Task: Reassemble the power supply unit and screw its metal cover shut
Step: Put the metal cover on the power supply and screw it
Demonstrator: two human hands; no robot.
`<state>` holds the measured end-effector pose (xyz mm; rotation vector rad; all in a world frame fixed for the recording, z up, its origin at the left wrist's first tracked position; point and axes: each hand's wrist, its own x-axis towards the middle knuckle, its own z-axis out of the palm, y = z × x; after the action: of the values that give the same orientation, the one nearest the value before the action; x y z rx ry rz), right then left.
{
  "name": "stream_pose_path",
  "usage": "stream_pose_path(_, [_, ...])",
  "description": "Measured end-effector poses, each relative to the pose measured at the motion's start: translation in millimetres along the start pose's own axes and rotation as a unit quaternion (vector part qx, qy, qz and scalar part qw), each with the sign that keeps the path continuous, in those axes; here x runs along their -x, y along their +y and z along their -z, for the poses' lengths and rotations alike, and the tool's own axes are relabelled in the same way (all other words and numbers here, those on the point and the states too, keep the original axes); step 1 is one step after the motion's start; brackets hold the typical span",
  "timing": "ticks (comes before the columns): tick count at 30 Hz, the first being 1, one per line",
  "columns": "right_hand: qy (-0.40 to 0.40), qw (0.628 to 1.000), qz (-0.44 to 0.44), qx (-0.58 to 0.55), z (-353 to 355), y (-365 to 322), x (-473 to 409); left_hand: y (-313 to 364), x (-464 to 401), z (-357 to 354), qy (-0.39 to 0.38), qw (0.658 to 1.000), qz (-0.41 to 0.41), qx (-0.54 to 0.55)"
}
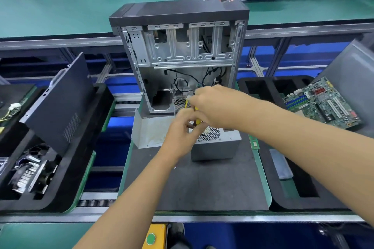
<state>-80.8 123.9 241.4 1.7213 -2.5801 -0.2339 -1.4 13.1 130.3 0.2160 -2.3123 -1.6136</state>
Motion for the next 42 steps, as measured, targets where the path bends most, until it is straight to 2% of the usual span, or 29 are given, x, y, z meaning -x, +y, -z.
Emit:
stream_pose_path(3, [0.002, 0.996, -0.085, 0.038, -1, 3, 0, 0, 2, -5, 0.085, 0.995, 0.039, 0.036])
stream_pose_path(5, [0.018, 0.993, -0.098, 0.062, -4, 6, 3, -3, 3, -6, 0.09, 0.996, 0.019, 0.008])
stream_pose_path(9, [-0.042, 0.993, -0.019, -0.113, -2, 11, 7, -7, 3, 0, 0.071, 0.996, -0.04, -0.034])
stream_pose_path(11, [-0.041, 0.995, 0.018, -0.086, 1, 11, 5, -10, 4, 4, 0.053, 0.997, -0.042, -0.037])
stream_pose_path(14, [-0.008, 1.0, 0.011, 0.004, 1, 2, 1, -6, 4, 0, 0.041, 0.998, -0.039, -0.021])
stream_pose_path(18, [0.004, 0.996, -0.076, 0.044, 3, -8, -6, -6, -1, -8, 0.093, 0.996, -0.007, 0.005])
stream_pose_path(20, [-0.032, 0.995, -0.083, -0.055, 3, -1, -7, -9, -1, -6, 0.08, 0.997, 0.016, -0.008])
stream_pose_path(22, [-0.072, 0.983, -0.039, -0.165, 6, 5, -5, -12, 1, -1, 0.051, 0.998, 0.009, -0.021])
stream_pose_path(24, [-0.074, 0.988, -0.01, -0.136, 6, 4, -4, -12, 1, 4, 0.014, 1.0, 0.011, -0.024])
stream_pose_path(26, [-0.046, 0.997, -0.022, -0.063, 1, 0, -7, -10, 1, 3, 0.008, 1.0, 0.015, -0.013])
stream_pose_path(29, [-0.013, 0.997, -0.073, -0.008, -1, -5, -12, -5, -2, -2, 0.087, 0.996, 0.024, 0.019])
stream_pose_path(31, [-0.015, 0.996, -0.081, -0.034, 2, -1, -12, -3, -2, -3, 0.103, 0.994, 0.025, 0.023])
stream_pose_path(34, [-0.047, 0.989, -0.025, -0.139, 3, 6, -8, -7, -2, 2, 0.065, 0.997, 0.017, 0.037])
stream_pose_path(36, [-0.044, 0.993, -0.003, -0.109, 1, 6, -7, -9, -1, 6, 0.037, 0.999, 0.009, 0.026])
stream_pose_path(38, [-0.02, 0.997, -0.018, -0.07, -3, 4, -7, -8, 0, 5, 0.017, 1.0, 0.005, 0.012])
stream_pose_path(42, [0.019, 0.999, -0.045, -0.008, -5, -1, -7, -5, -3, -2, 0.077, 0.997, 0.016, 0.025])
